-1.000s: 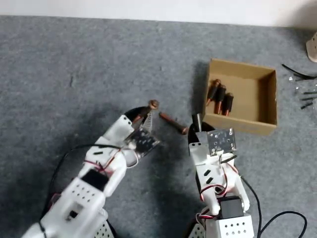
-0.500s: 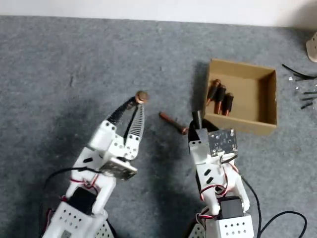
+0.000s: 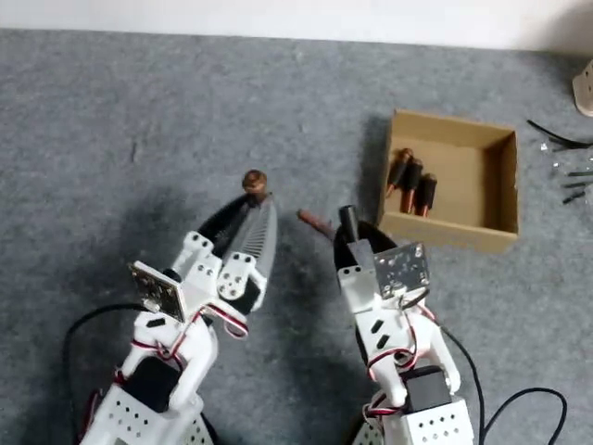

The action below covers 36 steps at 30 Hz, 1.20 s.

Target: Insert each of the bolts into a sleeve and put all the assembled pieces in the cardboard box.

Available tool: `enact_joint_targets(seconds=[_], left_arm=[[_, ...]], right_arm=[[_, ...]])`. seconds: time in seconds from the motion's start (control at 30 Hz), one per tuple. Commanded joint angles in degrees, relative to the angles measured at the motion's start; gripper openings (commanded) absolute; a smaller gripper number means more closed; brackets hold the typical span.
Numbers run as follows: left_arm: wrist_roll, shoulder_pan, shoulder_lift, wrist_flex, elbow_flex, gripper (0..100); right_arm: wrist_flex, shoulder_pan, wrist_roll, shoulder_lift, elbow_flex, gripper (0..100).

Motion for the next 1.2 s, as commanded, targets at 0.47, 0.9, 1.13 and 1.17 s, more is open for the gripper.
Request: enact_joint_targets(seconds=[0.47,0.9,1.13,1.17], left_arm=[[24.7,-1.3,-1.0,-7.9,1.1,1],[24.7,-1.5,15.4,-16.9,-0.4,1],[24.8,-1.5,38.6,-21.8,-8.6,1],[24.8,-1.3,40.6,-22.5,-9.3,1]], right_arm=[[0.7,-8.1,6.2,-1.3,8.1,0.5],[0.6,-10.2,6.2,-1.4,6.6,0.5],[0.6,-10.2,6.2,-1.4,6.8,0.5],[0.6,-10.2,6.2,-1.4,6.8,0.5]])
